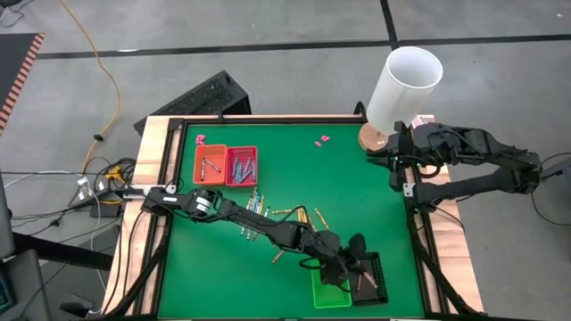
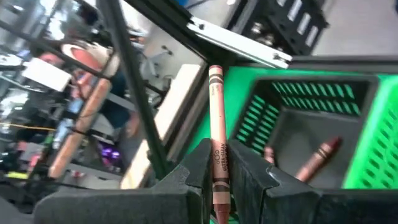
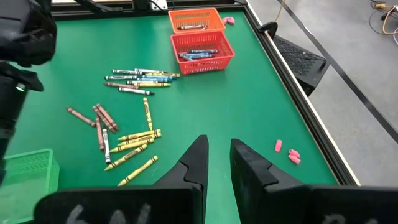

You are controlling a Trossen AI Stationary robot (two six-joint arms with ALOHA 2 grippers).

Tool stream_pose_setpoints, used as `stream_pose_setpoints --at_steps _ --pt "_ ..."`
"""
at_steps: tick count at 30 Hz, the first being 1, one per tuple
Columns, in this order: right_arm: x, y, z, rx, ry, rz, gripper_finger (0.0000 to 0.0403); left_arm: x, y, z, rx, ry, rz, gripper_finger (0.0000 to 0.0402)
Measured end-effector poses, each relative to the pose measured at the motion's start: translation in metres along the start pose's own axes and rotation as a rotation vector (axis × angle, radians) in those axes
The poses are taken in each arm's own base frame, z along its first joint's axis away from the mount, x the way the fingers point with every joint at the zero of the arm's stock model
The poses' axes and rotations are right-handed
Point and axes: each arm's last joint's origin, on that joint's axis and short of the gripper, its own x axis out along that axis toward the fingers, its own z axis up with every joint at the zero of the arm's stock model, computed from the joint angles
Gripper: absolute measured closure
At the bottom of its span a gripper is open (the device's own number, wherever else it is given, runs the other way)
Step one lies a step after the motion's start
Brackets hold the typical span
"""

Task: Sort crayons
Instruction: Put the brown crayon into the black bin

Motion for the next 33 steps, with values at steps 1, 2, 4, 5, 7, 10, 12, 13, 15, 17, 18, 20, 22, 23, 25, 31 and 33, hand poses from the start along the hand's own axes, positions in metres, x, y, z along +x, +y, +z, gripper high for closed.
stream_pose_setpoints --at_steps 1,2,4,5,7,10,12,13,15,17,18,20,22,23,25,31,33 --pt "0.0 0.0 0.0 -0.001 0.005 0.0 0.0335 0.0 0.001 0.002 0.001 -0.013 0.02 0.0364" --pt "0.0 0.0 -0.001 -0.001 0.007 0.0 0.0335 0.0 0.003 0.004 -0.006 -0.027 0.041 0.0364" --pt "0.0 0.0 -0.001 -0.001 0.006 0.0 0.0335 0.0 0.005 0.006 -0.023 -0.045 0.056 0.0364" --pt "0.0 0.0 -0.001 -0.001 0.007 0.0 0.0335 -0.001 0.005 0.006 -0.028 -0.047 0.055 0.0365" --pt "0.0 0.0 -0.001 -0.001 0.006 0.0 0.0335 -0.001 0.006 0.006 -0.041 -0.048 0.054 0.0365" --pt "0.0 0.0 -0.001 -0.001 0.007 -0.001 0.0335 -0.001 0.006 0.005 -0.079 -0.049 0.054 0.0365" --pt "0.0 0.0 -0.001 -0.001 0.006 -0.001 0.0335 -0.001 0.006 0.005 -0.11 -0.049 0.055 0.0365" --pt "0.0 0.0 -0.001 -0.001 0.006 -0.001 0.0335 -0.001 0.006 0.005 -0.13 -0.048 0.052 0.0365" --pt "0.0 0.0 -0.001 -0.001 0.006 -0.001 0.0335 -0.001 0.005 0.004 -0.173 -0.043 0.041 0.0365" --pt "0.0 0.0 -0.001 -0.001 0.006 -0.001 0.0335 -0.001 0.005 0.004 -0.19 -0.048 0.03 0.0365" --pt "0.0 0.0 0.0 0.0 0.006 -0.001 0.0335 -0.001 0.005 0.004 -0.191 -0.049 0.028 0.0365" --pt "0.0 0.0 -0.001 0.0 0.005 -0.001 0.0335 -0.001 0.004 0.004 -0.197 -0.045 0.023 0.0365" --pt "0.0 0.0 0.0 0.0 0.006 -0.001 0.0335 -0.001 0.004 0.003 -0.224 -0.043 0.019 0.0365" --pt "0.0 0.0 -0.001 0.0 0.006 -0.001 0.0335 -0.001 0.004 0.003 -0.241 -0.042 0.019 0.0365" --pt "0.0 0.0 0.0 0.0 0.005 -0.001 0.0335 0.0 0.003 0.003 -0.261 -0.043 0.019 0.0365" --pt "0.0 0.0 0.0 0.001 0.003 -0.001 0.0335 0.005 -0.007 -0.004 -0.3 -0.047 -0.01 0.0361" --pt "0.0 0.0 0.0 0.004 0.003 -0.001 0.0335 0.009 -0.015 -0.011 -0.313 -0.032 -0.024 0.0354"
